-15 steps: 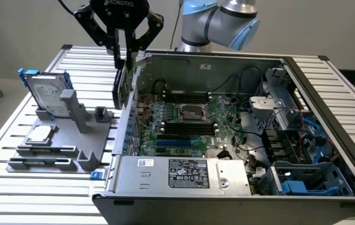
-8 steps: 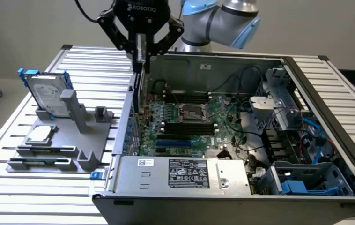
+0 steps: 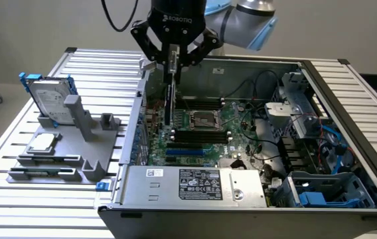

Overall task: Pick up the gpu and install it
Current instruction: 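Pick up the gpu and move the gpu toward the slot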

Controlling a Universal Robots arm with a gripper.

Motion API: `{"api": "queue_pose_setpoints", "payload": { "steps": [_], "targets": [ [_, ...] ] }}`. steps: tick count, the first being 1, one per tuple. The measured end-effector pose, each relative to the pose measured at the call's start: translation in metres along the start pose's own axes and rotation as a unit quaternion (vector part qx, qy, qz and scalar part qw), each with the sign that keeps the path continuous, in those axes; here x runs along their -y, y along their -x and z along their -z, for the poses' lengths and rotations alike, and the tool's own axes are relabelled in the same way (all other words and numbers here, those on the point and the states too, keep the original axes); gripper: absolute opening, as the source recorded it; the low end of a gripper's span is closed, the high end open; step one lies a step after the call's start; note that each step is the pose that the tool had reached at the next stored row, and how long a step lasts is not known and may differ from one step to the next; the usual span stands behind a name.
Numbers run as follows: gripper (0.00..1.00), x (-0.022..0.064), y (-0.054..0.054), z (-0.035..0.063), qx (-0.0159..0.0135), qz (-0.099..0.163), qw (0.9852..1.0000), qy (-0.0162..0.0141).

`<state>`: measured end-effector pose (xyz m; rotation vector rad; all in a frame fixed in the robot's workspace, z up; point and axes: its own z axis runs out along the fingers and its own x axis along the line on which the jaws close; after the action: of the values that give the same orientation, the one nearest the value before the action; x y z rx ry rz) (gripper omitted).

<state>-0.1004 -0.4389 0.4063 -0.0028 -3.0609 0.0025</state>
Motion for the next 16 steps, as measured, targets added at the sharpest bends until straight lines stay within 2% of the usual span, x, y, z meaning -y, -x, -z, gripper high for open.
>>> {"api": "queue_pose_setpoints", "payload": {
  "steps": [6,11,16],
  "targets": [
    [0.26,-0.0031,0.028,-0.0087,0.0,0.0,1.0,0.0],
    [0.26,-0.0137,0.039,-0.0167,0.0,0.0,1.0,0.0],
    [0.26,-0.017,0.058,-0.0213,0.0007,0.0,1.0,0.0]
  ]
}}
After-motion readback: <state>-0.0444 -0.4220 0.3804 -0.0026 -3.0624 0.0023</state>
